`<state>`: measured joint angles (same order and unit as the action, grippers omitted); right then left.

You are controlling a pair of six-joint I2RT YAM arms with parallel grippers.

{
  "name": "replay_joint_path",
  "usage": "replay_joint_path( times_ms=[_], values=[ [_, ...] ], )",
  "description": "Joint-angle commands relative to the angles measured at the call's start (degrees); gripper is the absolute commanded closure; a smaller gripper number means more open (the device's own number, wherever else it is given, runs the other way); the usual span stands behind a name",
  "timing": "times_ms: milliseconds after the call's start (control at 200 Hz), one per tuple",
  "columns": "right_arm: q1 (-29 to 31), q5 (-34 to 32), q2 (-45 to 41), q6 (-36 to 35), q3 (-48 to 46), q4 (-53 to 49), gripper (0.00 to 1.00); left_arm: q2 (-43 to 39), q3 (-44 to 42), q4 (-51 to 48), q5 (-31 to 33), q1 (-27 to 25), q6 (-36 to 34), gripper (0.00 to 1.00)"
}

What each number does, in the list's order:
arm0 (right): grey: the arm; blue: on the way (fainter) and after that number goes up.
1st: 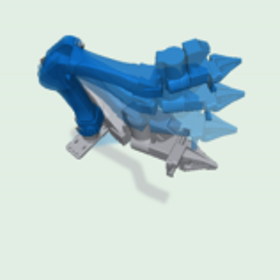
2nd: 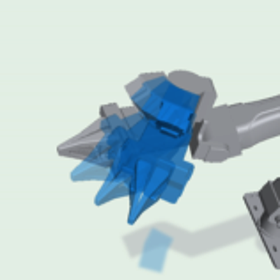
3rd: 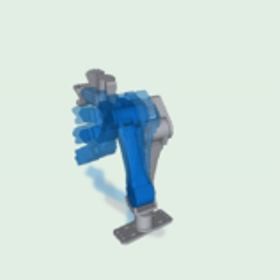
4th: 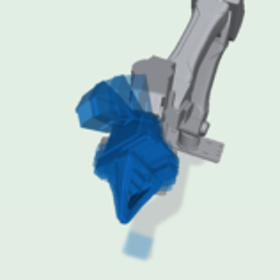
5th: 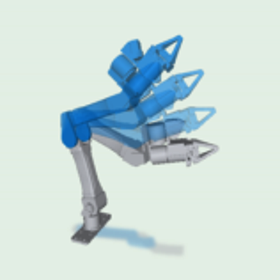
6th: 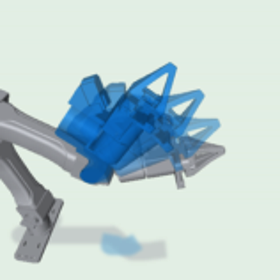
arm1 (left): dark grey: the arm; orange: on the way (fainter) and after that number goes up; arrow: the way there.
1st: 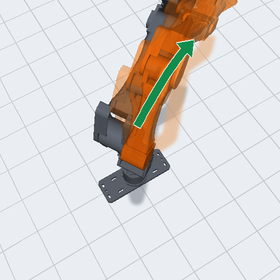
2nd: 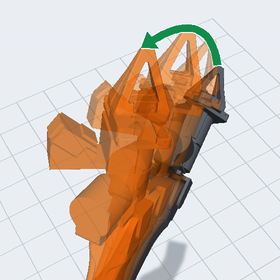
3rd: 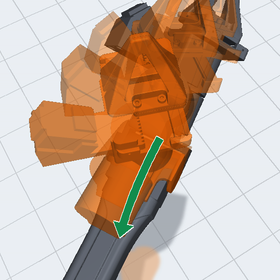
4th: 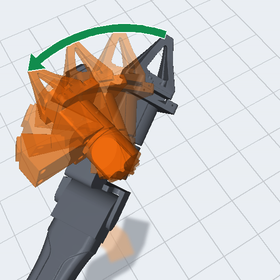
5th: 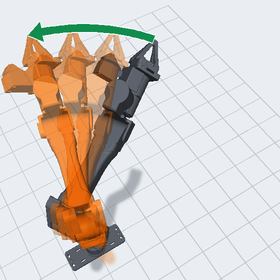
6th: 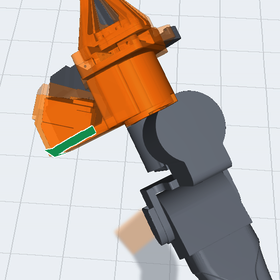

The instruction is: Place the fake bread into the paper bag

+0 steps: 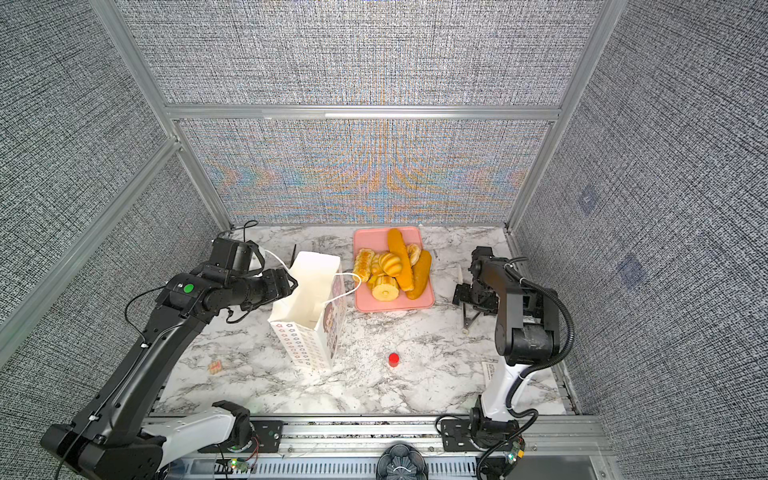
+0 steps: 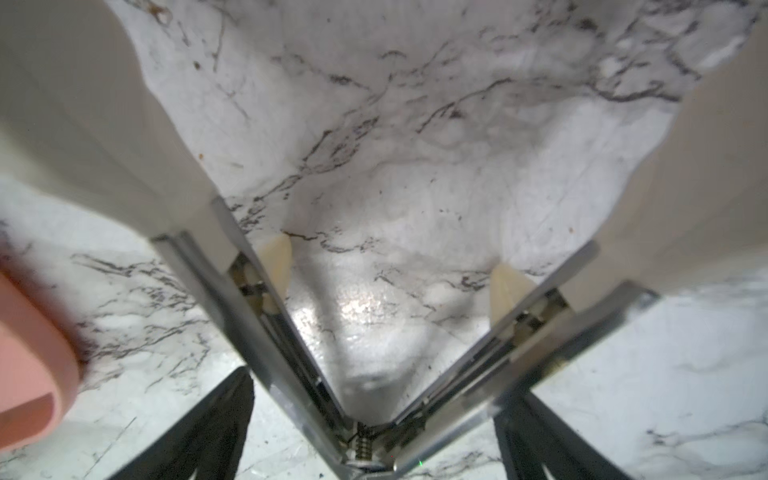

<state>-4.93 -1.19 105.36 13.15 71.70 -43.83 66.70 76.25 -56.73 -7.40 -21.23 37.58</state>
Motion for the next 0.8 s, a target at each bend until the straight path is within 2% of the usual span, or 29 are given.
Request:
replay_joint_path(
  times_ms=[0,230,375,795],
  values=[
    [0.02,2.4,-0.84,1.17,-0.51,2.63,0.09,-0.51,-0.31,-0.13,0.98,0.07,0.39,0.2],
    [-0.01,2.62,0.39,2.35,-0.45,3.99,0.09,-1.36,-0.57,-1.1,1.44,0.05,0.34,0.2],
    [0.0,1.94,0.46,2.43,-0.86,4.8,0.05,-1.92,-0.75,-1.61,1.7,0.15,0.39,0.2],
    [0.06,-0.21,0.88,1.62,-1.04,7.08,0.06,-2.29,-0.84,-2.68,1.6,0.09,0.12,0.2]
  ],
)
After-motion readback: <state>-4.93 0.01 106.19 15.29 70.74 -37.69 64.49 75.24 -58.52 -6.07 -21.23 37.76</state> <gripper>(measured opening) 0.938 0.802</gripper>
